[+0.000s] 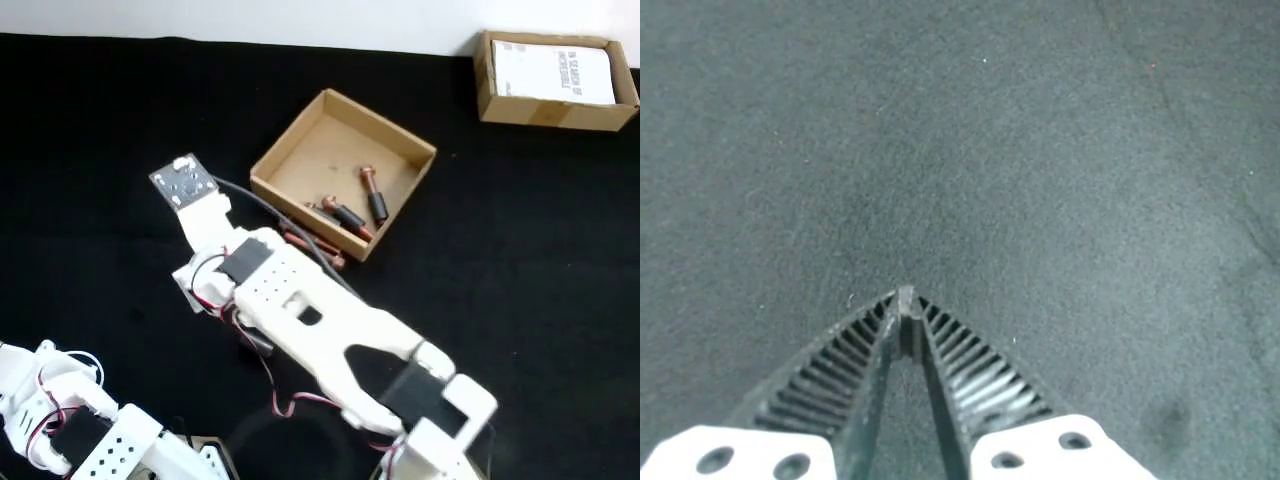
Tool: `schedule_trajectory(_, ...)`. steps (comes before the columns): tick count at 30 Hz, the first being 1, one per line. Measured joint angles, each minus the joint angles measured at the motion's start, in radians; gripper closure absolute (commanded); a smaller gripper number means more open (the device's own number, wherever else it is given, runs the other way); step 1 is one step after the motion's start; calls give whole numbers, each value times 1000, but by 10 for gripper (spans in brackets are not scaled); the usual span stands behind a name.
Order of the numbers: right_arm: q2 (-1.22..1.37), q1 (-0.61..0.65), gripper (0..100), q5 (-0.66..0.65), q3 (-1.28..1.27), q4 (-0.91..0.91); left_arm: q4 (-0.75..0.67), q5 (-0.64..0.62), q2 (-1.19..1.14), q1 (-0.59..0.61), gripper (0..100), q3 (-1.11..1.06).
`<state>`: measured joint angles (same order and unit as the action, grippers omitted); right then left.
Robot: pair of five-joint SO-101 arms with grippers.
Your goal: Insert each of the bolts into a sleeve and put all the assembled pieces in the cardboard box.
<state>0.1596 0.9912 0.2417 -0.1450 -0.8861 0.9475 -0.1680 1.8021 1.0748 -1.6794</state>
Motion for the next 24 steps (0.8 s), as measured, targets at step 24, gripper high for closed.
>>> schedule_trajectory(24, 382, -48, 882, 81, 270, 18, 0, 0, 0, -2, 991, 0)
